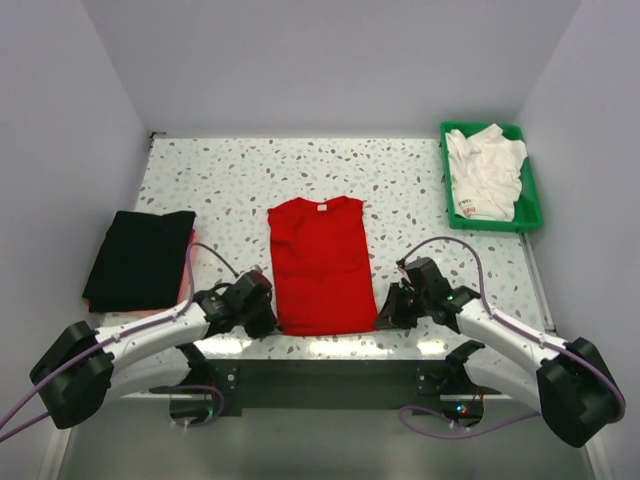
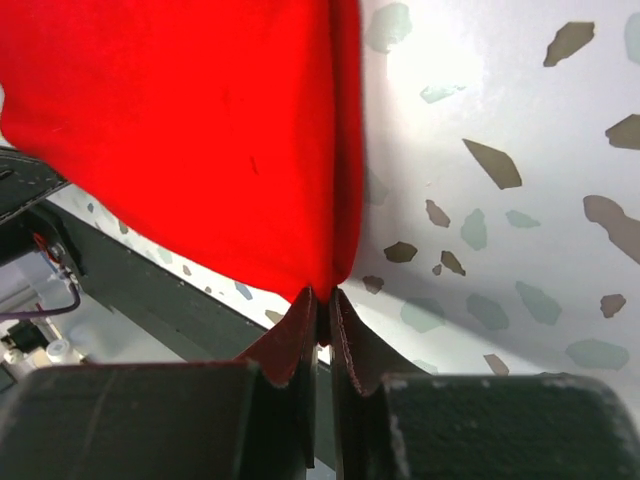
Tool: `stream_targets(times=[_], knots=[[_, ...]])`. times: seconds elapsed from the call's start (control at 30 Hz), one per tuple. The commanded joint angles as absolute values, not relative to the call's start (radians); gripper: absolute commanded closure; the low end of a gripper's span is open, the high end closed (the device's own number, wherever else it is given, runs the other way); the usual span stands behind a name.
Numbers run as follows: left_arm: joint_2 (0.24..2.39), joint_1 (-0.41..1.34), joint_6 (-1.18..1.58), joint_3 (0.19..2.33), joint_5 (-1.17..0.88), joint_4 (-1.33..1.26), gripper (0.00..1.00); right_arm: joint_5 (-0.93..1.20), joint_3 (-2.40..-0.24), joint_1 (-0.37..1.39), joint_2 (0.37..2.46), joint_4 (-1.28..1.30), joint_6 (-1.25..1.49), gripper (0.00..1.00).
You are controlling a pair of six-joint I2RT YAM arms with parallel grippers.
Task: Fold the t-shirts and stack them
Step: Fold the tshirt
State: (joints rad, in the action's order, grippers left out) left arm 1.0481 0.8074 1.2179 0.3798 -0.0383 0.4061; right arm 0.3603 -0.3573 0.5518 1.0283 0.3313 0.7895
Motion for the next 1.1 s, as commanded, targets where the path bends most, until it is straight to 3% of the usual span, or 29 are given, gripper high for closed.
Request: stream_targets(times=[0.0, 0.3, 0.57, 0.73, 1.07], knots=[[1.01, 0.831, 1.154, 0.376, -0.03, 0.449, 1.0, 0.359, -0.382, 0.557, 0.974, 0.396, 0.75, 0.98], [0.91, 1.02, 1.161, 0.391, -0.078, 0.475, 1.0, 0.405, -0.351, 0.56, 0.714, 0.531, 0.738, 1.0], [0.818, 1.077, 1.2, 0.538, 0.064, 0.589, 1.0, 0.367, -0.468, 0.566, 0.531, 0.678, 0.723, 1.0], [0.909, 0.999, 1.137, 0.69, 0.155, 0.627, 1.0, 0.24, -0.661, 0.566, 0.688, 0.658, 0.675, 1.0], [1.127, 0.698, 0.954, 0.957, 0.074, 0.552, 1.0, 0.089, -1.049, 0.546, 1.139, 0.575, 0.601, 1.0]])
